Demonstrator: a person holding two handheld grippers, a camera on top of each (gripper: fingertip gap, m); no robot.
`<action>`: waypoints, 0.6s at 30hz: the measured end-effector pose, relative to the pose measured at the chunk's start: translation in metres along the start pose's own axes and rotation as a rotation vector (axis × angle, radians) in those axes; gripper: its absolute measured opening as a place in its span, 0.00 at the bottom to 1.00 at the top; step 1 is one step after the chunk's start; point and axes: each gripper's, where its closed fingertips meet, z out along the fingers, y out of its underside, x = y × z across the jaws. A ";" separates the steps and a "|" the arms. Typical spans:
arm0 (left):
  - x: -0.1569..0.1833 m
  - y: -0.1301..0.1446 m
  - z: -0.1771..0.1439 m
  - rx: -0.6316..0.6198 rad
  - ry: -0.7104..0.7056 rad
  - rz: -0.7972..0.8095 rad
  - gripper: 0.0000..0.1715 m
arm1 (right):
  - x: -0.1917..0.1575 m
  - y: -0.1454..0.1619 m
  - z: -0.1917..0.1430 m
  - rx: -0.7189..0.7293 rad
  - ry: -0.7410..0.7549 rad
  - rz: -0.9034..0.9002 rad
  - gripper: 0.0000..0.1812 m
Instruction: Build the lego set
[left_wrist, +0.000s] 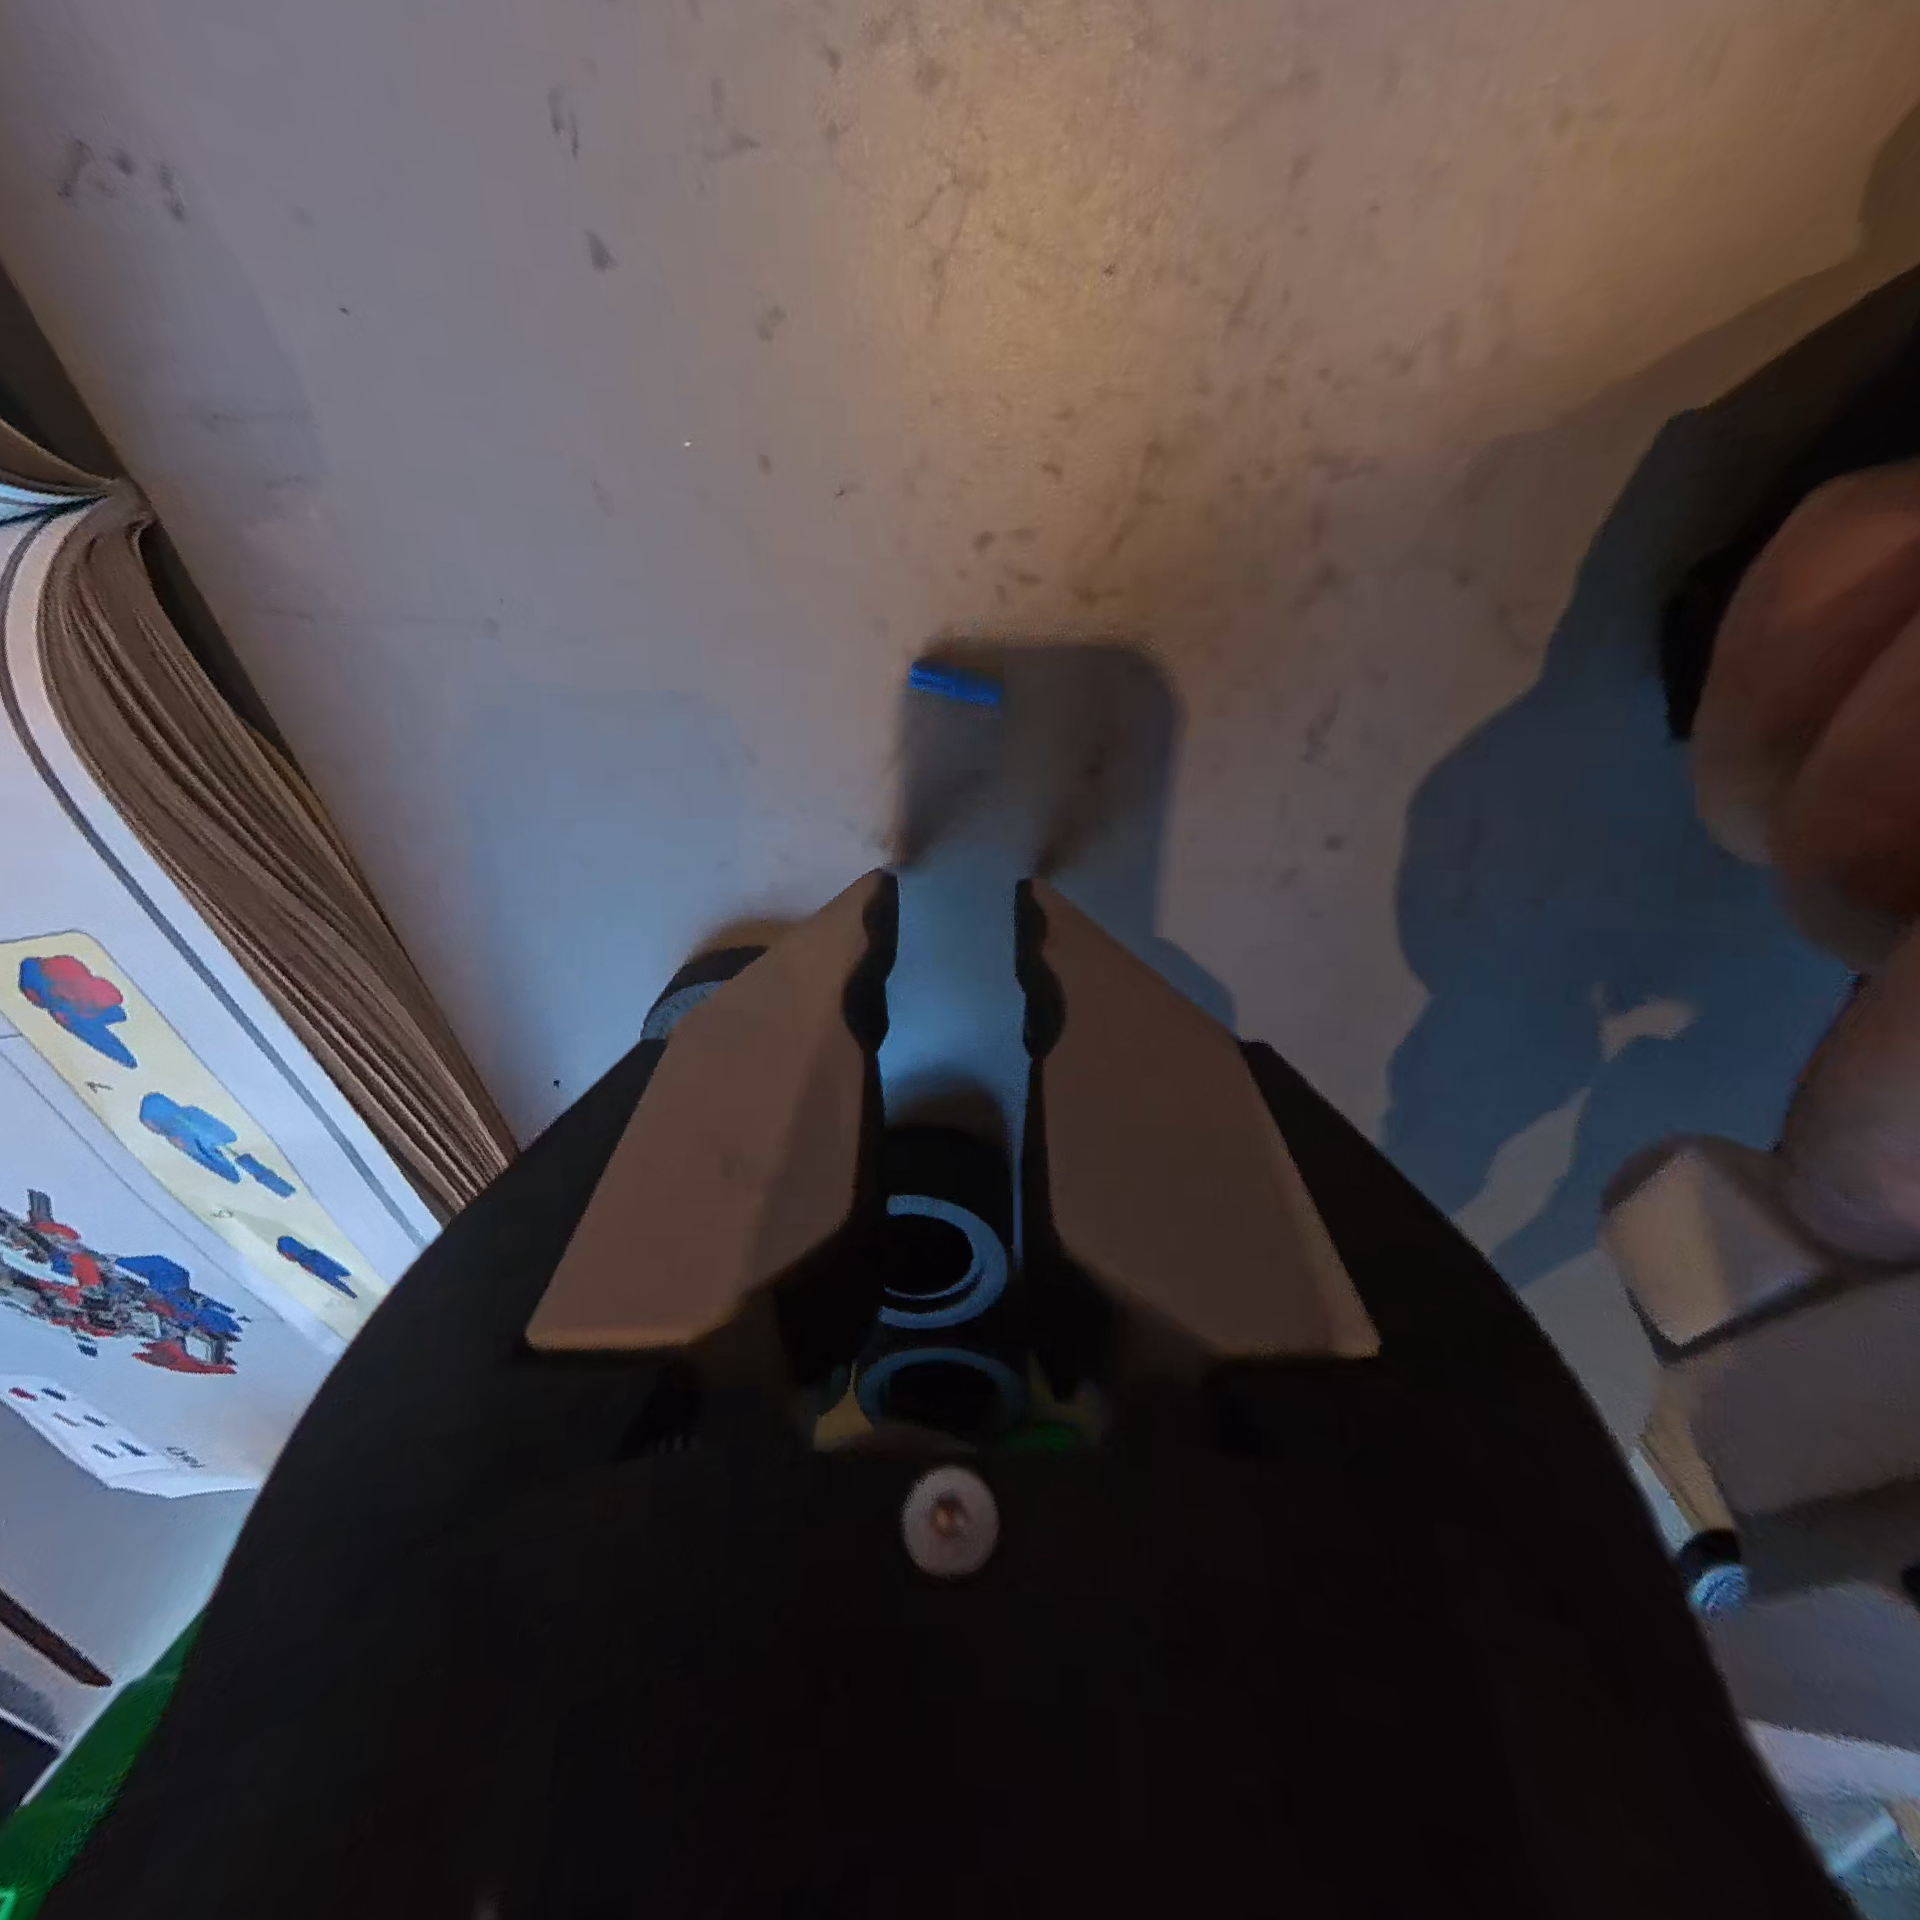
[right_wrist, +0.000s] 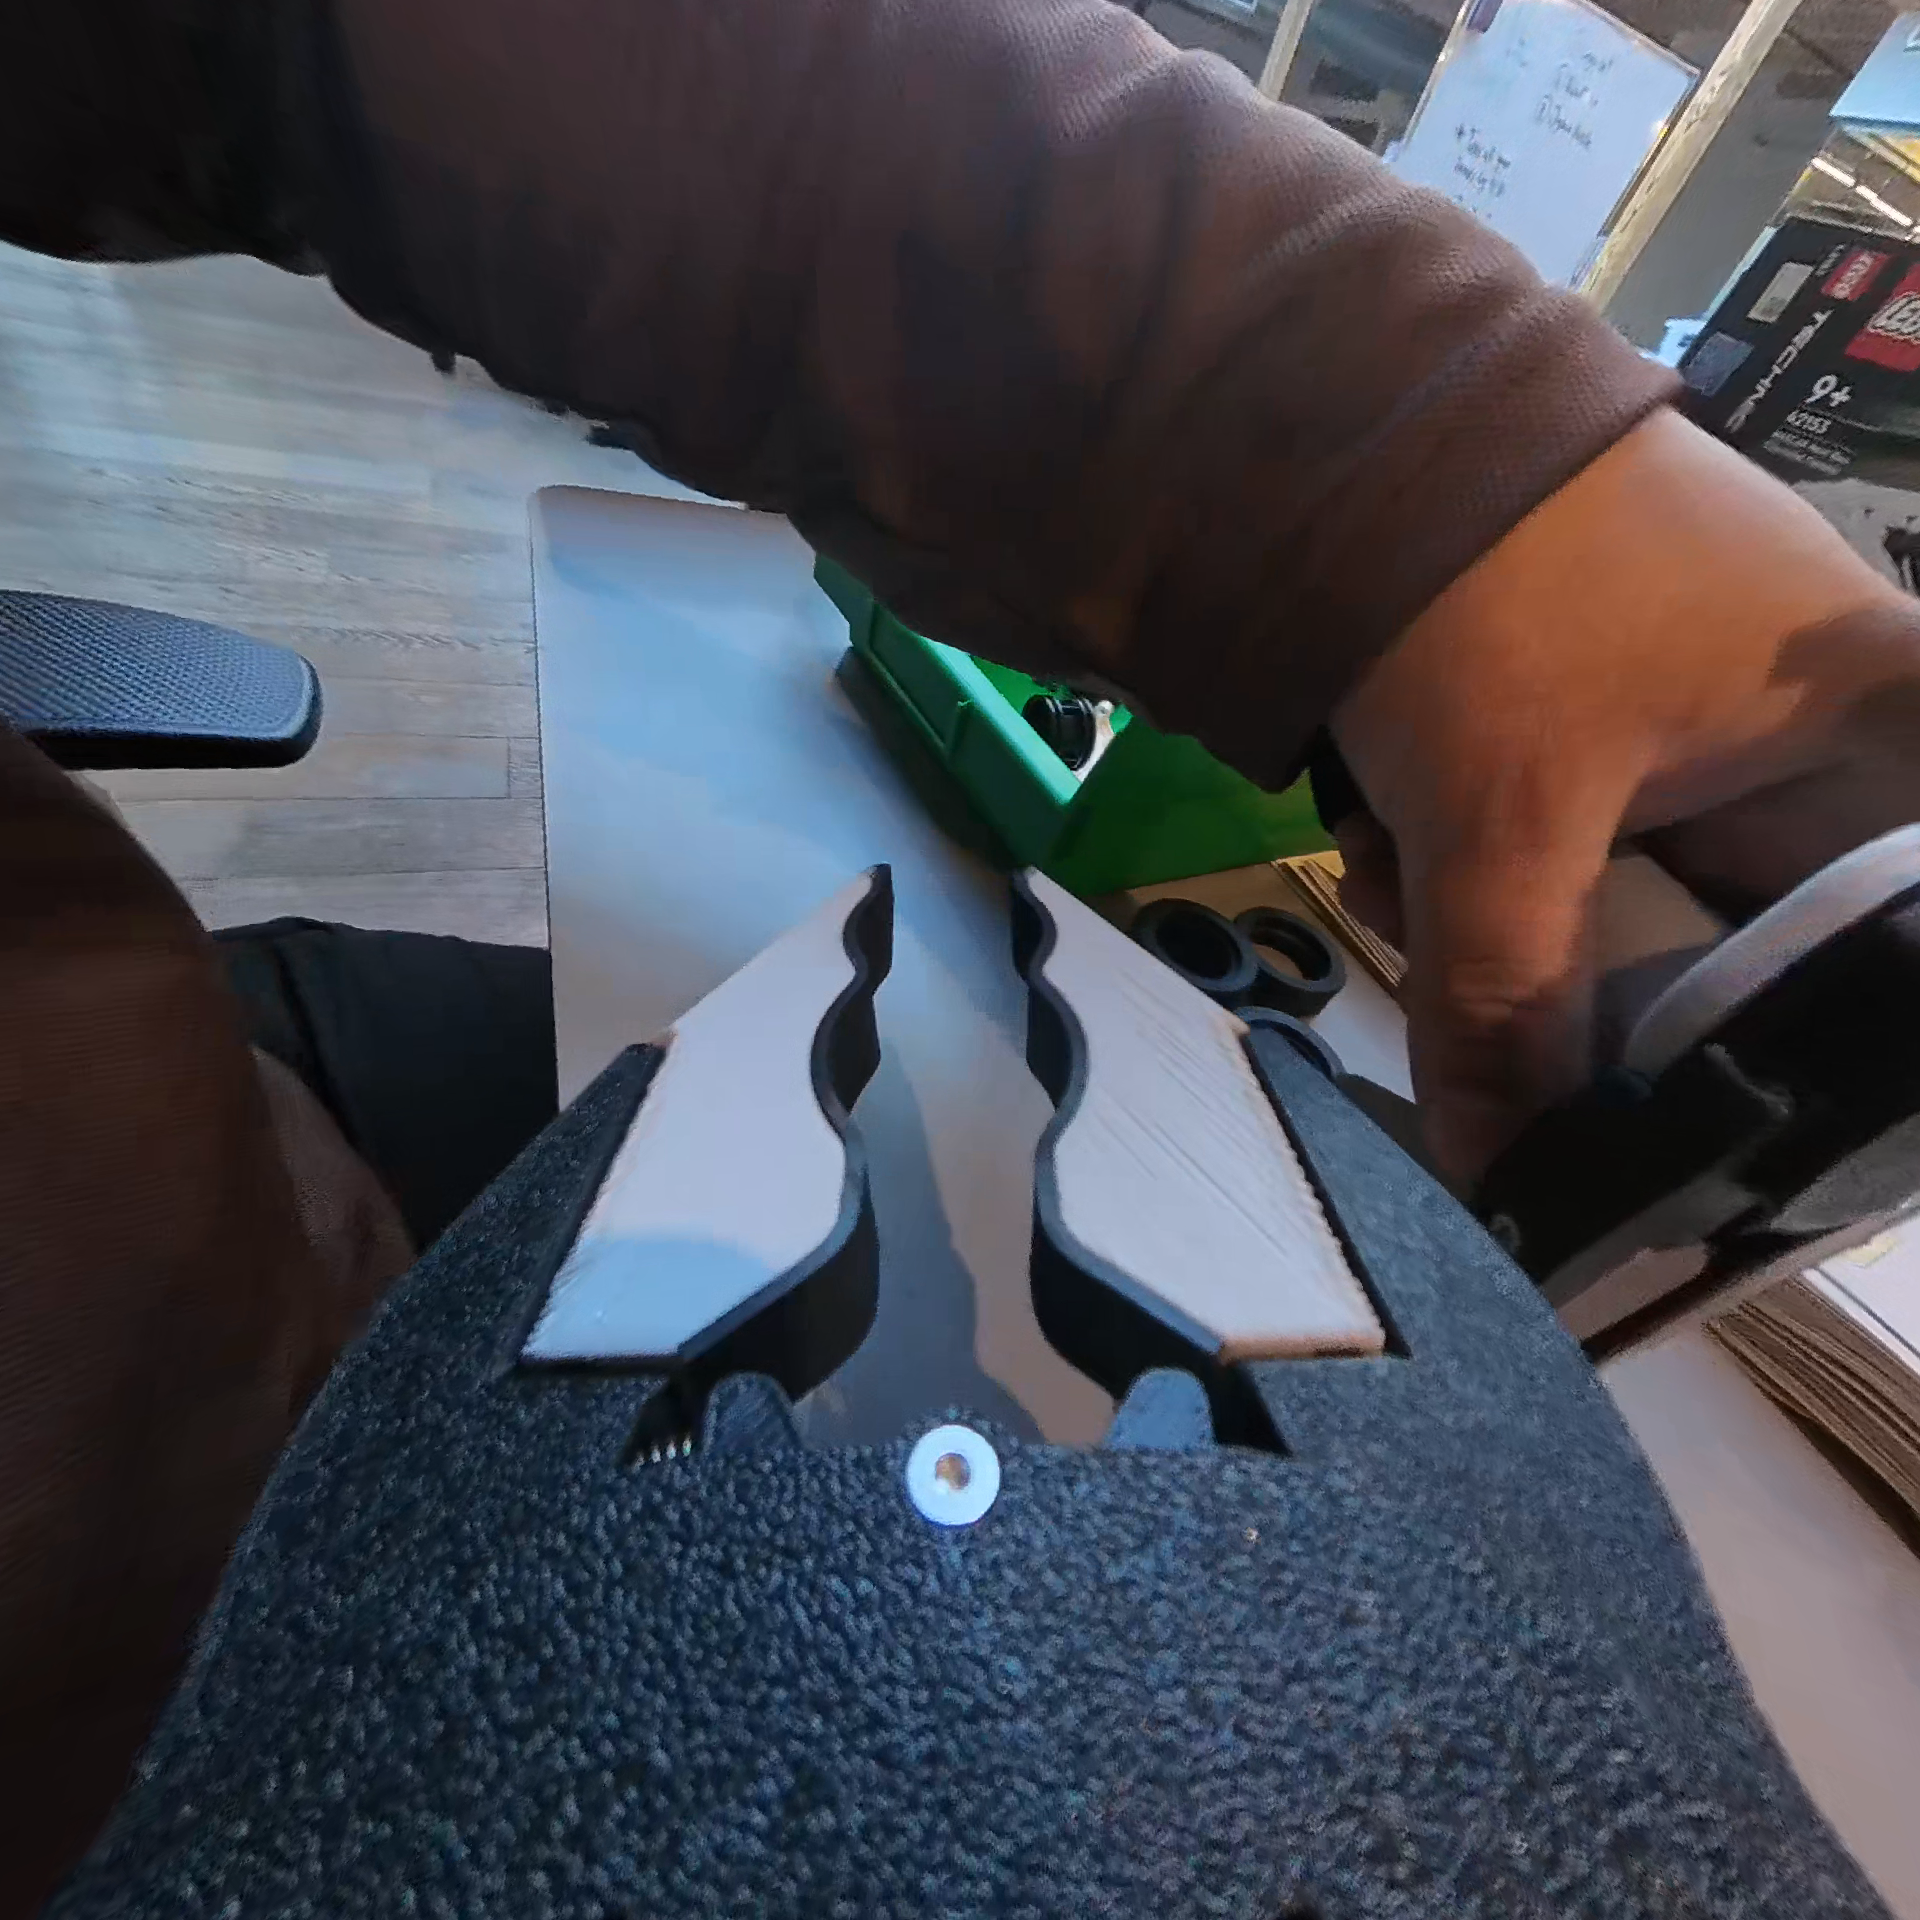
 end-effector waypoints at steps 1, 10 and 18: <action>0.000 0.001 -0.002 0.009 -0.007 -0.011 0.12 | 0.000 0.000 0.000 -0.002 0.004 -0.007 0.12; -0.016 0.031 -0.065 0.224 -0.247 -0.259 0.14 | -0.001 0.002 0.000 -0.020 0.037 -0.060 0.12; 0.006 0.107 -0.139 0.654 -0.491 -0.617 0.13 | 0.021 0.009 0.004 -0.048 0.078 0.032 0.13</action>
